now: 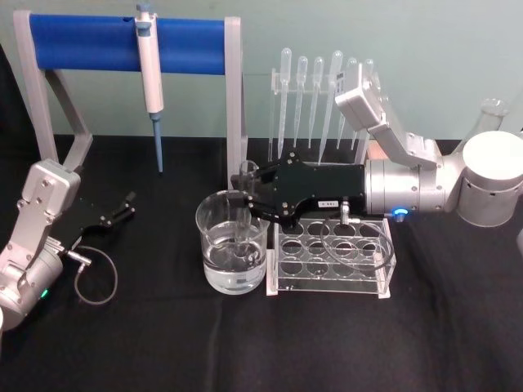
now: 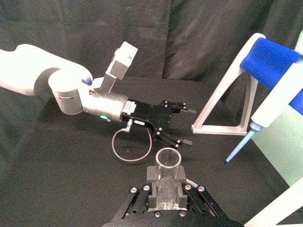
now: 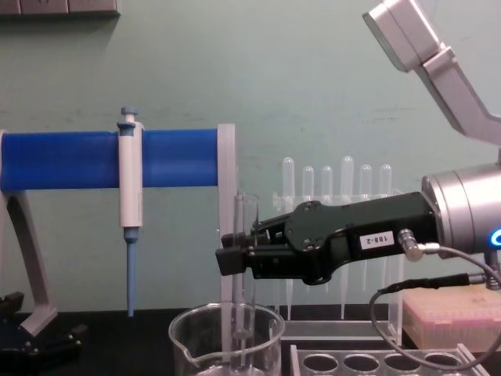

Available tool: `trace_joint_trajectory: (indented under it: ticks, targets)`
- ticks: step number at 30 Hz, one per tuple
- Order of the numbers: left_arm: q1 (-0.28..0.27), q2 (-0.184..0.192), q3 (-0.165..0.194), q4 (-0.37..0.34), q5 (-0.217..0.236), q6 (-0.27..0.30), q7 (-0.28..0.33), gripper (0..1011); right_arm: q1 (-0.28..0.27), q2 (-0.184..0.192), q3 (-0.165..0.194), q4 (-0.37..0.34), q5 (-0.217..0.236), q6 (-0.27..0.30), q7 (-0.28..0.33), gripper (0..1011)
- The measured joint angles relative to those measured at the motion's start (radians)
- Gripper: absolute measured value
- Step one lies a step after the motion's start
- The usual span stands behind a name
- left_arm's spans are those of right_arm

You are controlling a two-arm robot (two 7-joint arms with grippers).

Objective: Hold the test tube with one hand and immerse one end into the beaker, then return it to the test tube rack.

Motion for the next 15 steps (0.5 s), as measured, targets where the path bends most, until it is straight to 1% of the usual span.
trace_joint_trajectory:
  ticks: [6,15]
  targets:
    - [0.0,0.0,0.0,0.0,0.0,0.0,0.0,1000,-0.015,-0.005,0.007,0.013,-0.005,-0.016,-0.003,226]
    - [0.0,0.0,0.0,0.0,0.0,0.0,0.0,1000,-0.036,-0.014,0.014,0.027,-0.025,-0.034,-0.016,226]
